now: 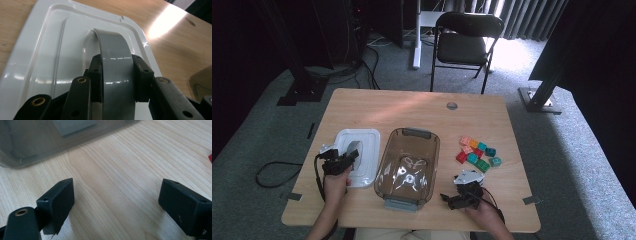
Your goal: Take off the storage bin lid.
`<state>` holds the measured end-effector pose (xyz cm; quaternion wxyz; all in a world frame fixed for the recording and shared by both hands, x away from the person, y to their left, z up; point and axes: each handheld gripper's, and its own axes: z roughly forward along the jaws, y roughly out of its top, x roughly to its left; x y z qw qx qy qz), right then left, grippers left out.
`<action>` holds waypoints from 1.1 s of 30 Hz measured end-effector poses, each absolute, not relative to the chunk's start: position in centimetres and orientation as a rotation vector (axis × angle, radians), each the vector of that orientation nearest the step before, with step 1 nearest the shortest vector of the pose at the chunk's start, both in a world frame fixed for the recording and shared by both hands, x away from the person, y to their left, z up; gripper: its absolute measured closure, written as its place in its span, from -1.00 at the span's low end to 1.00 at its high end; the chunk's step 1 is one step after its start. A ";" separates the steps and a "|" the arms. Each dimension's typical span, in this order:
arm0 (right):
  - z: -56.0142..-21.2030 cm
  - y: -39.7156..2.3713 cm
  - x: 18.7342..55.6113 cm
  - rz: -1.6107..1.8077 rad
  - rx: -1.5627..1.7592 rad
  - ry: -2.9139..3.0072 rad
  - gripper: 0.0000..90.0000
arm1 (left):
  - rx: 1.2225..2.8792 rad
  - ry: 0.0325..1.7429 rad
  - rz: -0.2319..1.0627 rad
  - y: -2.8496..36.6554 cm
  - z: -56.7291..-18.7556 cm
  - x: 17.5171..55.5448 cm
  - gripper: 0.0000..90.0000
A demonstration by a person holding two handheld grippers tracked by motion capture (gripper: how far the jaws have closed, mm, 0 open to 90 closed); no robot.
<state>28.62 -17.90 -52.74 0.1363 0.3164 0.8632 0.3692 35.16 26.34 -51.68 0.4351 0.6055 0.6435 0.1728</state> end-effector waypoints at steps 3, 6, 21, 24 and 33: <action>-52.7 -17.9 28.6 1.068 0.917 2.499 -0.71 | 1.501 1.607 0.423 25.9 -51.8 35.4 0.48; -52.7 -17.9 28.6 1.068 0.917 2.499 -0.71 | 1.517 1.608 0.421 25.3 -51.7 35.5 0.48; -52.7 -17.9 28.6 1.069 0.916 2.499 -0.71 | 1.621 1.474 0.460 23.6 -50.5 34.6 -0.42; -52.7 -17.9 28.6 1.069 0.918 2.500 -0.72 | 1.725 1.419 0.511 23.6 -49.7 34.4 -0.67; -52.7 -17.9 28.6 1.065 0.931 2.493 -0.72 | 1.872 1.290 0.541 23.0 -49.5 33.9 -0.99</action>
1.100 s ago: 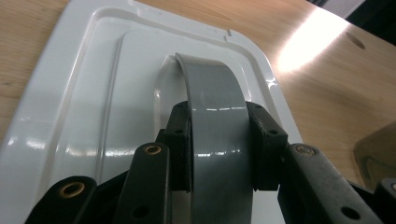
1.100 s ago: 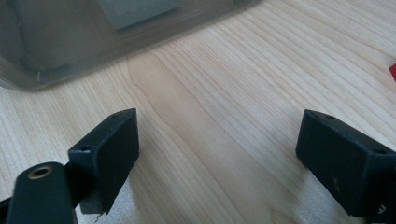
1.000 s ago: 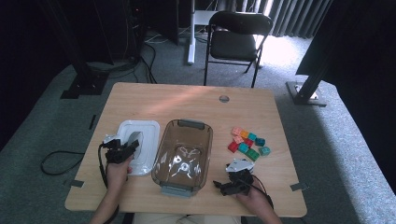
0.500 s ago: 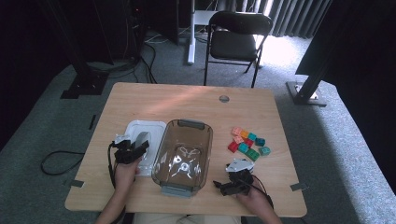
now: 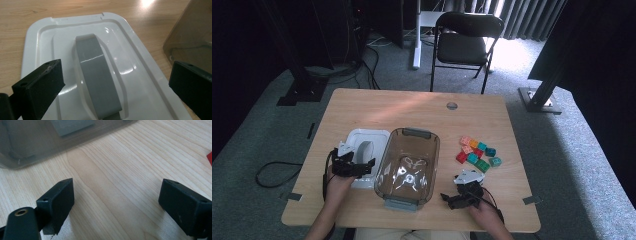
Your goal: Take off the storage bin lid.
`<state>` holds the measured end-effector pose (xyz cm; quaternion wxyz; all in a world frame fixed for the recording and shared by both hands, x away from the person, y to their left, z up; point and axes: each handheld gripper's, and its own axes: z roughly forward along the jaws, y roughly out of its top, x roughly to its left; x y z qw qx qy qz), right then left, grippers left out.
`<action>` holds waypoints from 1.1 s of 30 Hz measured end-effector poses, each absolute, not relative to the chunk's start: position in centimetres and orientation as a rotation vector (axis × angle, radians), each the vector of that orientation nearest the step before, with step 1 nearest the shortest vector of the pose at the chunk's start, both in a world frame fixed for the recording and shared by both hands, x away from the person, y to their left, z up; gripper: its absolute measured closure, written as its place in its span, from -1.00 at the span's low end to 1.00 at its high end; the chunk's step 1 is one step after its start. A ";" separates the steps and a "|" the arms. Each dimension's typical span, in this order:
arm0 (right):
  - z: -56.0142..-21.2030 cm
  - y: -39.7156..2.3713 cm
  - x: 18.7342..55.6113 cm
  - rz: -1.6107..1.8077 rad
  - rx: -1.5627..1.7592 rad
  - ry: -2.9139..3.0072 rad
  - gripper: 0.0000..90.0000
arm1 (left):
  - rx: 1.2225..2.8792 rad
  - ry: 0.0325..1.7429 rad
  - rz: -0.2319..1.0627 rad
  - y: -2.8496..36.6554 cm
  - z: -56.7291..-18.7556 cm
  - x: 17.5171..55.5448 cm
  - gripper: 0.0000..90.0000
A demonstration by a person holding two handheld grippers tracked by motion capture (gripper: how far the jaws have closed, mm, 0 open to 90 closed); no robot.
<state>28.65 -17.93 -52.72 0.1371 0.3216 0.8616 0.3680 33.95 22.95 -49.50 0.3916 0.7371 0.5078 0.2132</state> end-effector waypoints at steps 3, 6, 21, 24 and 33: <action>-52.7 -17.9 28.7 1.065 0.931 2.493 -0.72 | 1.915 1.266 0.546 22.4 -49.7 34.0 -0.99; -52.7 -17.9 28.6 1.065 0.931 2.493 -0.72 | 1.940 1.236 0.543 21.9 -49.8 33.8 -0.99; -52.7 -18.1 28.8 1.088 0.939 2.498 -0.72 | 1.988 1.131 0.551 19.3 -48.4 33.1 -0.99; -52.7 -18.0 28.7 1.075 0.924 2.501 -0.72 | 2.002 1.116 0.555 18.9 -48.3 32.9 -0.99; -49.6 -19.4 27.5 1.133 0.870 2.477 -0.70 | 2.036 1.094 0.558 17.9 -48.2 32.8 -0.99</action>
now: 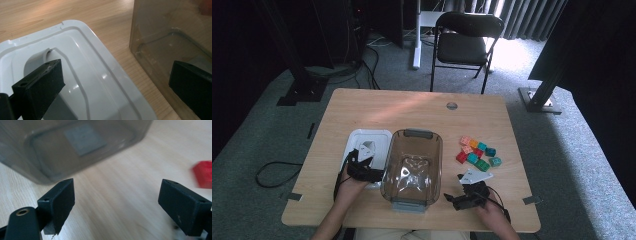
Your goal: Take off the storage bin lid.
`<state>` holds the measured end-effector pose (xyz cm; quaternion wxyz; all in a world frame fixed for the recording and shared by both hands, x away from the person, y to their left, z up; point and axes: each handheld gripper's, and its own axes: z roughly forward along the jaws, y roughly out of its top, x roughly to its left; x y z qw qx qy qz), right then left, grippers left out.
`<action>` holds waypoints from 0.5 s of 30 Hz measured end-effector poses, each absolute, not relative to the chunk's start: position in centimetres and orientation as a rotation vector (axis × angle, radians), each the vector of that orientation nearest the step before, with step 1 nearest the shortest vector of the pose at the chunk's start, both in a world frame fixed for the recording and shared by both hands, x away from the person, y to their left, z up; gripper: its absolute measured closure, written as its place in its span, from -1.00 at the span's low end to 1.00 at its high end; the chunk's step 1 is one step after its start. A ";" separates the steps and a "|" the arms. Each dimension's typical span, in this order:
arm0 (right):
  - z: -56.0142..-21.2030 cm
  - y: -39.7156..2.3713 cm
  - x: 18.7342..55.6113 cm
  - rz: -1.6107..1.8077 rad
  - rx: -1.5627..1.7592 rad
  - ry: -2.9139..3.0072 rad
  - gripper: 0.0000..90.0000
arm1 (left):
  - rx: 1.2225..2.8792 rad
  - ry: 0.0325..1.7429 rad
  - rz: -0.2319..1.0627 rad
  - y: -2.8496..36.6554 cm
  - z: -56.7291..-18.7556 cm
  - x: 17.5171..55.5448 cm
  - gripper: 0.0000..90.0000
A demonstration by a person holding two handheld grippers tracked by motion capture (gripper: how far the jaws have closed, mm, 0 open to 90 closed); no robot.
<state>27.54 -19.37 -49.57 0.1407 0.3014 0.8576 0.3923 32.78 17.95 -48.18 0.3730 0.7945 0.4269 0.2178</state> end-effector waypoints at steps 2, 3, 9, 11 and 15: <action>-48.8 -20.2 27.3 1.133 0.875 2.436 -0.70 | 2.043 1.084 0.563 17.6 -48.1 32.7 -0.99; -48.4 -20.7 27.2 1.132 0.881 2.418 -0.71 | 2.048 1.079 0.561 17.4 -48.1 32.7 -0.99; -48.1 -24.2 27.4 1.133 0.995 2.331 -0.71 | 2.062 1.060 0.545 16.5 -48.1 32.6 -0.99; -48.3 -25.1 27.5 1.143 1.028 2.311 -0.72 | 2.066 1.059 0.543 16.3 -48.1 32.6 -0.99; -48.8 -26.1 27.9 1.145 1.103 2.290 -0.71 | 2.071 1.054 0.531 15.8 -48.2 32.6 -0.99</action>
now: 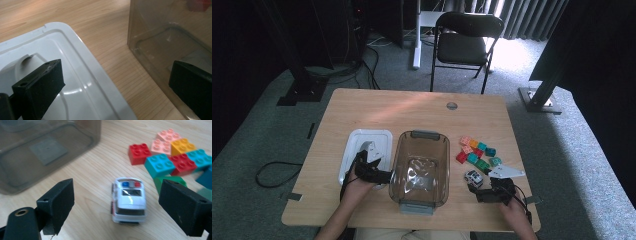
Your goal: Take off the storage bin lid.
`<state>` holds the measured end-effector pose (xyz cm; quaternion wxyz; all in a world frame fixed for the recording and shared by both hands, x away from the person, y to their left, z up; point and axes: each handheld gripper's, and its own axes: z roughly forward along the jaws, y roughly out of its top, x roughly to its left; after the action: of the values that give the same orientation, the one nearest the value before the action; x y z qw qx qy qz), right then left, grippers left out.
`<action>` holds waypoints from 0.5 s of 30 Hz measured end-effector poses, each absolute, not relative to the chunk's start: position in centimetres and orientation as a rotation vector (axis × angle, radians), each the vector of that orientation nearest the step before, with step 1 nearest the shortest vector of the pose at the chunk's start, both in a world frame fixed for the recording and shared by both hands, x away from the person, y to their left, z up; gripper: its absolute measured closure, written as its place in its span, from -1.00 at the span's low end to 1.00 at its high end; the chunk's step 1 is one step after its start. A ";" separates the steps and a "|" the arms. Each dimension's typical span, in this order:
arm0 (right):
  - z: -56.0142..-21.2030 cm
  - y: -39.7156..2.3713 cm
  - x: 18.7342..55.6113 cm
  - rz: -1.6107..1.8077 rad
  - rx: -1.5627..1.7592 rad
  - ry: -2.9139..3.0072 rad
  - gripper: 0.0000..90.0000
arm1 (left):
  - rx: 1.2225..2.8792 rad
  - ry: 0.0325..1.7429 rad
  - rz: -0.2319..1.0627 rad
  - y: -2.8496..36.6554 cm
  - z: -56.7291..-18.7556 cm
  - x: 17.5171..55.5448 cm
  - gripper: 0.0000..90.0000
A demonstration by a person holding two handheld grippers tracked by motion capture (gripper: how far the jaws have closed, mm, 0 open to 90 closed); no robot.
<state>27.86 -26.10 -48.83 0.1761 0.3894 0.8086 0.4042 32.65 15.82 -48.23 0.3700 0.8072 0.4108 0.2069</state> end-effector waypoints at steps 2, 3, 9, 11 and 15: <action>-49.0 -26.4 28.1 1.161 1.120 2.297 -0.69 | 2.091 1.042 0.541 15.4 -48.3 32.7 -0.99; -49.0 -26.4 28.2 1.167 1.116 2.306 -0.68 | 2.098 1.044 0.544 15.2 -48.3 32.7 -0.99; -48.8 -27.0 28.6 1.191 1.168 2.293 -0.55 | 2.108 1.035 0.532 14.5 -48.3 32.7 -0.99; -48.9 -27.3 29.0 1.191 1.191 2.326 -0.54 | 2.110 1.028 0.522 14.2 -48.4 32.6 -0.99; -49.0 -27.6 29.1 1.207 1.212 2.396 -0.55 | 2.114 1.022 0.513 13.7 -48.4 32.5 -0.99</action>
<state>29.06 -27.57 -48.96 0.0986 0.4096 0.8100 0.4079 32.55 13.73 -48.41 0.3609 0.8203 0.3965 0.1989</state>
